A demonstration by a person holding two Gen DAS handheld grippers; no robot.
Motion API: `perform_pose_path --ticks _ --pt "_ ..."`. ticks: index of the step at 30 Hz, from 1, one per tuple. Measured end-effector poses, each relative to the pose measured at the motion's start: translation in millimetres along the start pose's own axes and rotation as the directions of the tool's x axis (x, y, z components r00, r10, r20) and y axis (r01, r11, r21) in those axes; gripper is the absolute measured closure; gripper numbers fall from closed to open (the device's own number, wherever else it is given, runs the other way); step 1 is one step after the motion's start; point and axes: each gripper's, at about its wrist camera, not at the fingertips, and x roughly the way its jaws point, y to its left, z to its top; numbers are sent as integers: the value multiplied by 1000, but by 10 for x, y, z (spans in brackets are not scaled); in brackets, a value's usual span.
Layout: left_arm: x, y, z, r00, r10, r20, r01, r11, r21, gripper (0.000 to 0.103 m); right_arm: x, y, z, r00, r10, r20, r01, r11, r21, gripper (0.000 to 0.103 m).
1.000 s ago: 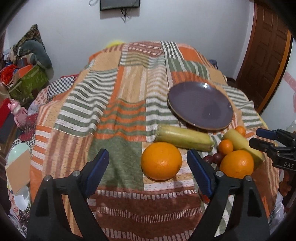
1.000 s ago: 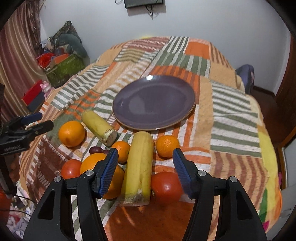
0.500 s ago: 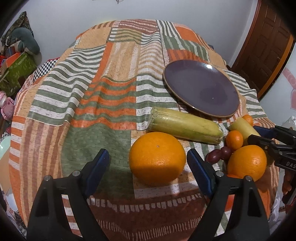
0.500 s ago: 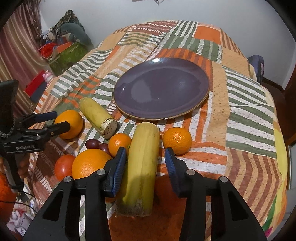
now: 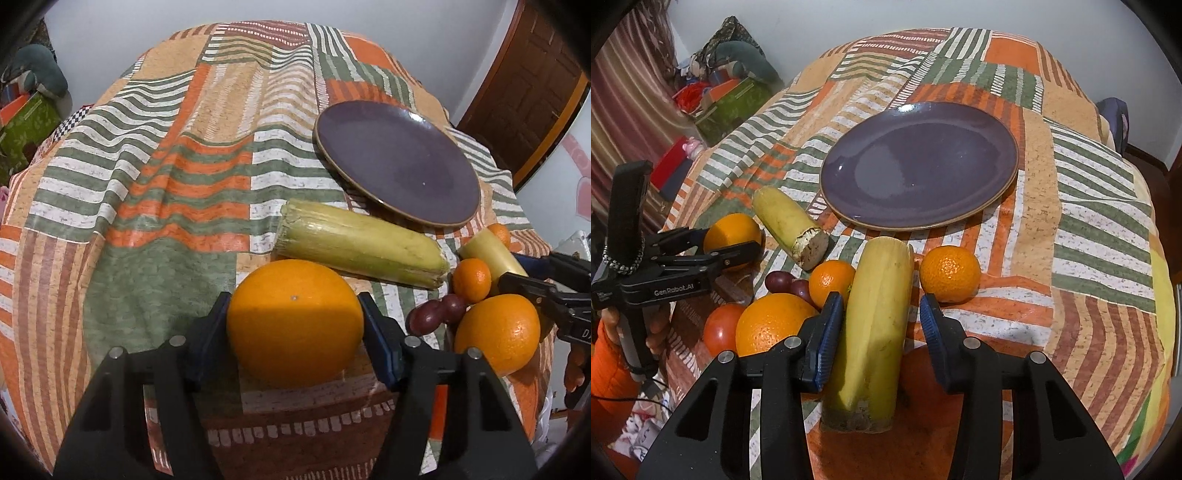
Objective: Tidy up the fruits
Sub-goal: 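Close the left tool on the large orange while the right tool grasps the banana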
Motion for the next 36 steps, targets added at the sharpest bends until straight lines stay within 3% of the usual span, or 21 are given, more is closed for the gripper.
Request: perform_pose_path --ticks 4,16,22,36 --pt "-51 5 -25 1000 -6 -7 6 1000 -7 37 -11 17 -11 1000 6 7 -6 1000 16 69" --pt "-358 -92 -285 999 -35 -14 36 999 20 38 -247 202 -248 997 -75 6 75 996 -55 69" --pt "-508 -142 -413 999 -43 -9 44 999 27 38 -349 255 -351 998 -58 -8 57 996 -62 75" --pt "-688 -197 -669 999 -40 -12 40 999 27 38 -344 274 -530 997 -67 -26 66 997 -31 71"
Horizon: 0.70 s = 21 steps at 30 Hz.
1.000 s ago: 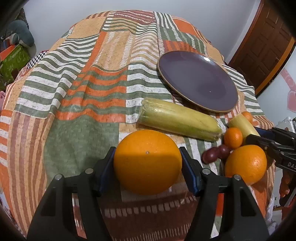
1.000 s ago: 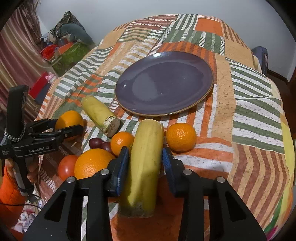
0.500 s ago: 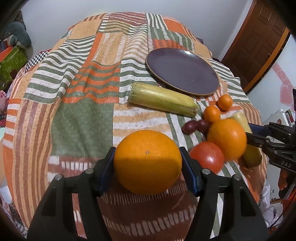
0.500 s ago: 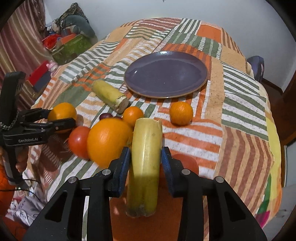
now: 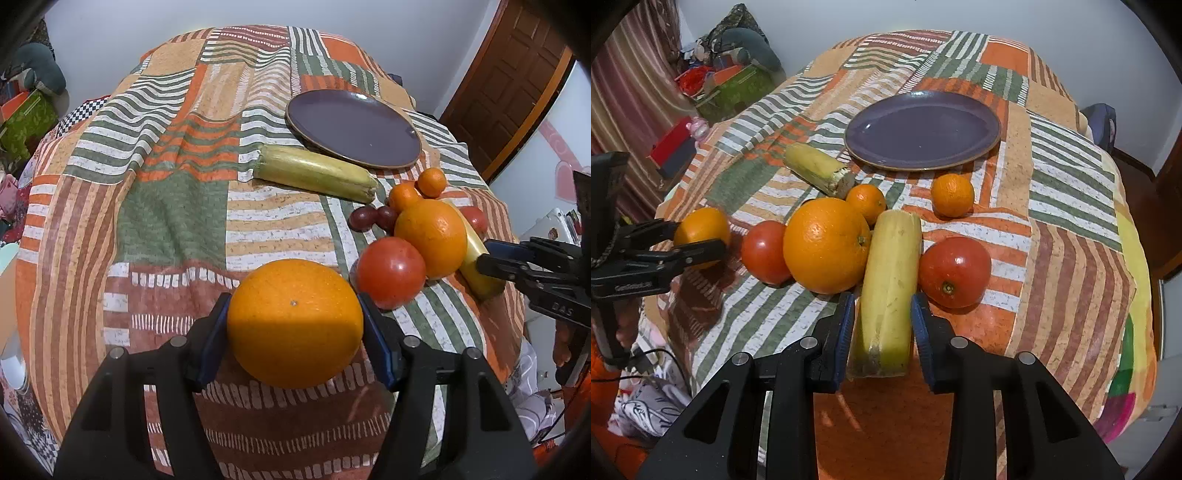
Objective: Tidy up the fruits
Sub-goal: 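Close the left tool on the large orange while the right tool grasps the banana, then carry the orange in the left tool while the right tool carries the banana to the plate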
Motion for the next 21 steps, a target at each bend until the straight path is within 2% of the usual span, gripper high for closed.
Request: perform_pose_path --ticks 5,11,21 --pt "-16 -29 -39 1000 -6 -2 6 1000 -3 38 158 -58 31 1000 26 -15 -25 999 43 68" --pt "-16 -42 -51 1000 -4 -3 4 1000 -8 38 245 -19 44 1000 -3 1 3 1000 25 70" --pt "-102 -93 56 999 1 35 -2 1000 11 38 36 -58 28 996 -11 86 7 999 40 72"
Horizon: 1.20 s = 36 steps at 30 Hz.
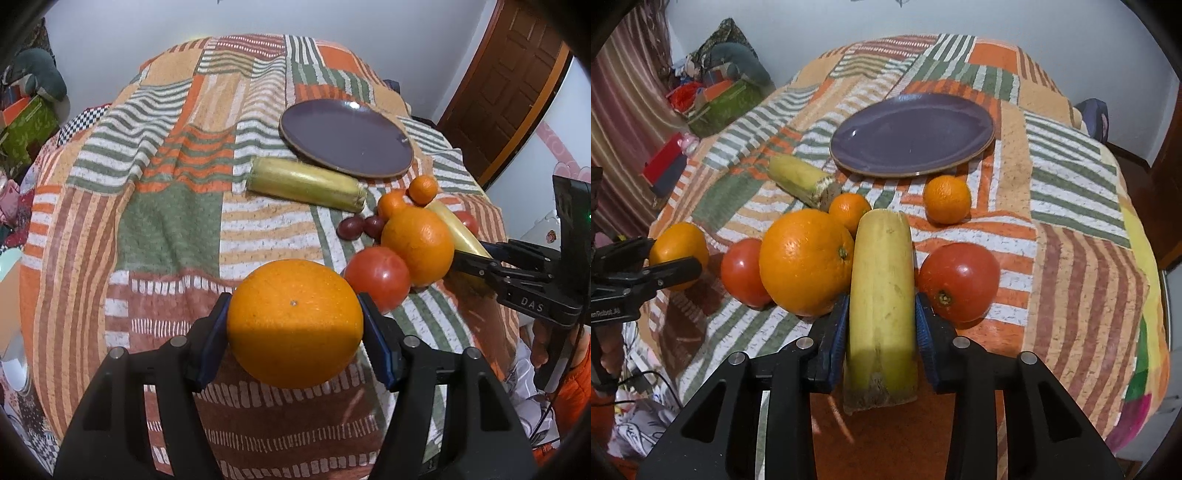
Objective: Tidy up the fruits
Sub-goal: 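Carry the orange in the left tool while the right tool carries the banana to the plate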
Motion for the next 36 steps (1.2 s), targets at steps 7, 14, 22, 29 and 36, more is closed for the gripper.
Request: perform_pose_path --ticks 7,14,22,29,36 --pt "-88 -92 222 999 -2 54 1 1000 17 38 -198 -31 116 998 -8 68 8 1000 -3 72" --pt "-170 -215 519 993 -1 120 -4 999 43 38 -373 -1 342 988 -21 152 26 999 -30 72" --pt "-142 -321 849 985 -4 171 -4 999 50 38 -461 -23 620 973 -31 229 43 998 -51 72" --pt "-22 -390 1128 983 4 185 -17 998 66 38 -387 -97 834 966 -37 256 55 997 -62 72" --pt "146 -466 1329 984 -1 180 -14 996 83 38 -292 -158 1008 961 -32 274 53 996 -68 72"
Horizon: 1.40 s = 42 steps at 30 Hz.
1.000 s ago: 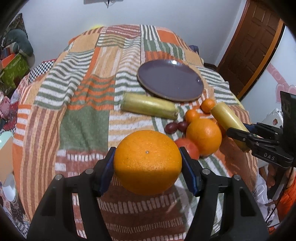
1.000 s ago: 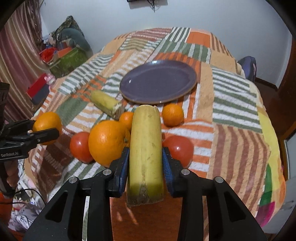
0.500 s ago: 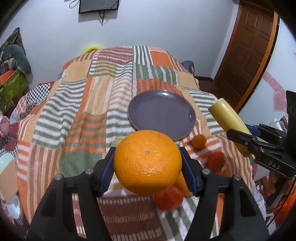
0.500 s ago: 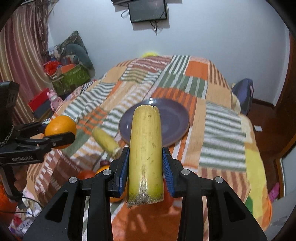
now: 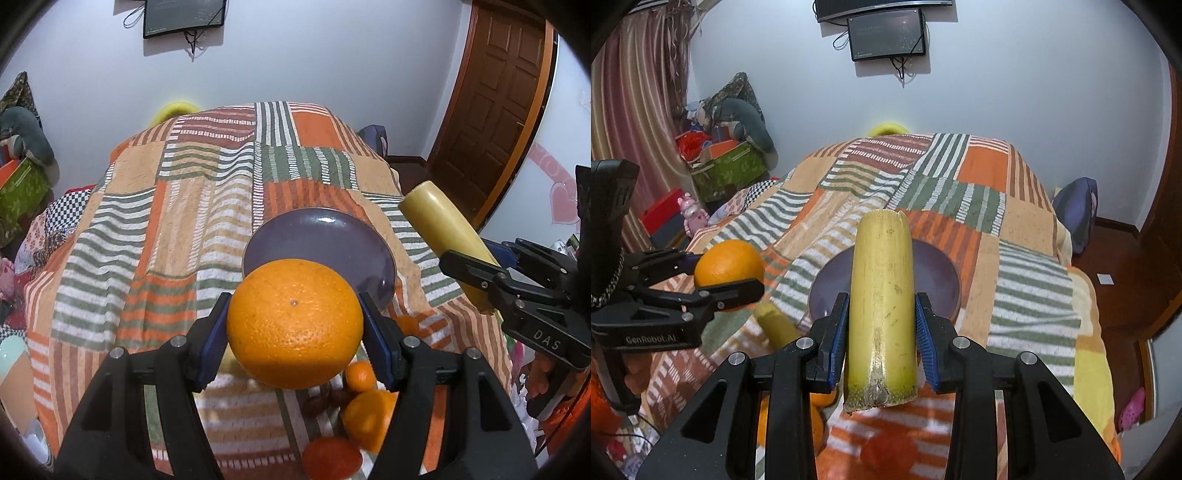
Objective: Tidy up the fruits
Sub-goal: 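Carry the orange in the left tool while the right tool carries the banana to the plate, then open the left tool over the plate while the right tool releases the banana there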
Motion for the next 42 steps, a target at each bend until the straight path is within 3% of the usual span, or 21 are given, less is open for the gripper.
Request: perform_pose_path --ticks 9,20,28,42 --pt "366 91 195 1000 -2 -31 2 1000 -17 38 313 -56 108 1000 -5 -11 4 1000 -18 72" --pt "840 278 304 994 16 -106 -20 999 -35 38 894 -86 171 994 -1 -111 -7 998 -70 72" --pt "1138 275 315 986 37 -162 -37 999 5 38 1202 -102 135 985 15 -171 -32 995 -96 72" --pt "1393 236 298 973 50 -223 -45 999 30 38 1416 -132 28 961 61 -270 -95 989 -116 72"
